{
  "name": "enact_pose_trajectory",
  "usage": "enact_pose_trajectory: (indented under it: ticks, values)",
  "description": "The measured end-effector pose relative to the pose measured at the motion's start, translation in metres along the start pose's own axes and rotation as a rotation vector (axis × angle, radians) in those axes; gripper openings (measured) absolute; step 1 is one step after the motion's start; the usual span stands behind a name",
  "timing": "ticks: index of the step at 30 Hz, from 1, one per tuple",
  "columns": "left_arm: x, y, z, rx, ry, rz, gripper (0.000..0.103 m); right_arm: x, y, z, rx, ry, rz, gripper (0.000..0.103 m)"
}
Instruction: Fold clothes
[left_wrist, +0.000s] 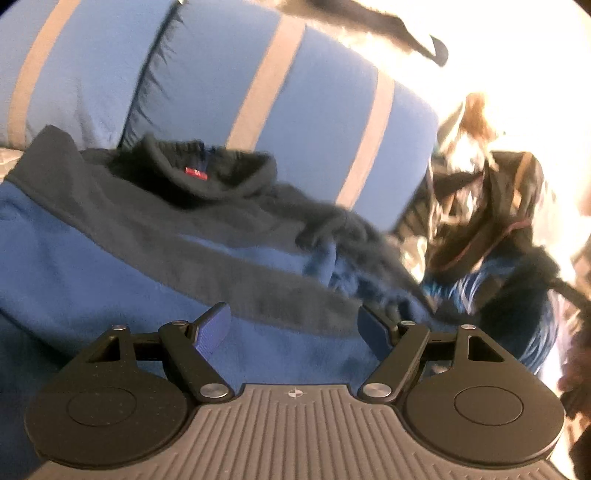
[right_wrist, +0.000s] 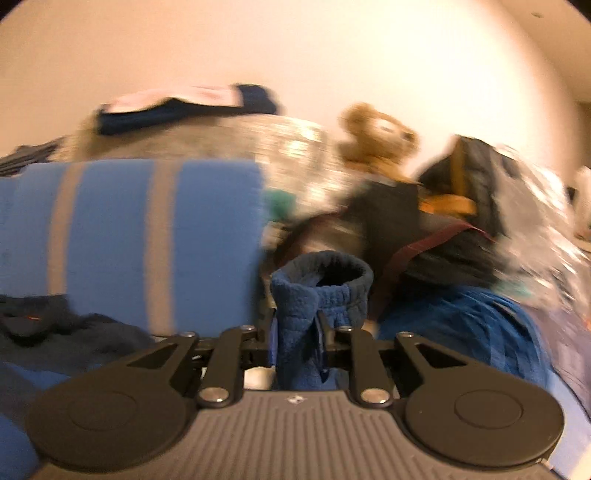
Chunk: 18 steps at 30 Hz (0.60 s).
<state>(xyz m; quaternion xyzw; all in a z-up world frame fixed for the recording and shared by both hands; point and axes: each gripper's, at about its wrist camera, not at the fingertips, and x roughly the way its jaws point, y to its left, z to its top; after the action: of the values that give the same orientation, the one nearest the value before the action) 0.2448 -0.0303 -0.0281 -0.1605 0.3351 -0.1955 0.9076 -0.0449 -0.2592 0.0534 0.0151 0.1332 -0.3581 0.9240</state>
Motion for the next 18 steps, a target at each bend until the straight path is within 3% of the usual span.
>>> enact_pose_trajectory:
  ticks: [5, 11, 15, 18]
  values:
    - [-0.012, 0.016, 0.014, -0.1, -0.025, -0.031, 0.076, -0.001, 0.099, -0.002, -0.074, 0.021, 0.218, 0.02]
    - [-0.019, 0.041, 0.02, -0.183, -0.022, -0.044, 0.076, -0.016, 0.207, -0.051, -0.243, 0.051, 0.444, 0.02]
    - [-0.016, 0.054, 0.016, -0.221, 0.012, -0.059, 0.076, -0.027, 0.243, -0.079, -0.339, 0.054, 0.497, 0.02]
    - [-0.013, 0.061, 0.011, -0.225, 0.039, -0.058, 0.076, -0.034, 0.251, -0.081, -0.371, 0.048, 0.506, 0.02]
